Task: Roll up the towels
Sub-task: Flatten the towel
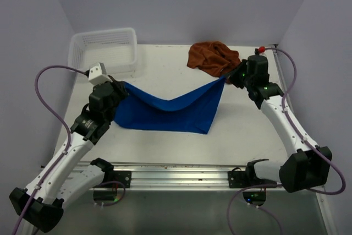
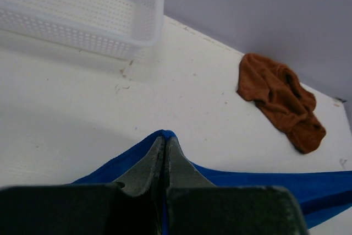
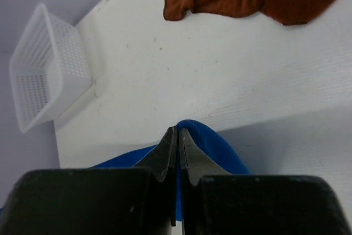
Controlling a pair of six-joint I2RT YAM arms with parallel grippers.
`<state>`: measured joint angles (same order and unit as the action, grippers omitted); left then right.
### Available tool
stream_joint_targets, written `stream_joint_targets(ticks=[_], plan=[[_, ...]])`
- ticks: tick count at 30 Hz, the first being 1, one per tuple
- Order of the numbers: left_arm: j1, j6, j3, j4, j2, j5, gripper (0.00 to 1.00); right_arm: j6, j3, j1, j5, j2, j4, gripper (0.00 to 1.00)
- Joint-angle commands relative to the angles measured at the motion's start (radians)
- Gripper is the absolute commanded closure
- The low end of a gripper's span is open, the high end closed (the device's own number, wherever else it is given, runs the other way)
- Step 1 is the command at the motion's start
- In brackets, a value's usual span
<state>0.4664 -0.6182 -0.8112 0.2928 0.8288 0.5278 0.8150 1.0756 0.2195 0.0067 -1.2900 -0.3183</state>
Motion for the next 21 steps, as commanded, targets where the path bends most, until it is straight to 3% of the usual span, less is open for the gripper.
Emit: stream_joint_targets(ticks=[1, 6, 9, 15, 21], plan=[[-0.038, -0.047, -0.089, -0.13, 0.007, -0.129, 1.0, -0.045, 0.072, -0.066, -0.039, 0.061, -0.102, 1.0], [-0.221, -0.141, -0.155, -0.159, 0.088, -0.456, 1.0, -0.043, 0.139, -0.185, -0.148, 0.112, -0.136, 1.0], [-0.308, -0.179, -0.16, -0.211, 0.107, -0.547, 1.0, -0.057, 0.184, -0.216, -0.194, 0.113, -0.177, 1.0], [-0.328, -0.198, -0.151, -0.19, 0.076, -0.594, 1.0, -0.076, 0.217, -0.314, -0.29, 0.138, -0.24, 1.0], [-0.36, -0.256, -0.1, -0.13, -0.022, -0.612, 1.0, -0.056, 0.233, -0.332, -0.323, 0.191, -0.341, 1.0]])
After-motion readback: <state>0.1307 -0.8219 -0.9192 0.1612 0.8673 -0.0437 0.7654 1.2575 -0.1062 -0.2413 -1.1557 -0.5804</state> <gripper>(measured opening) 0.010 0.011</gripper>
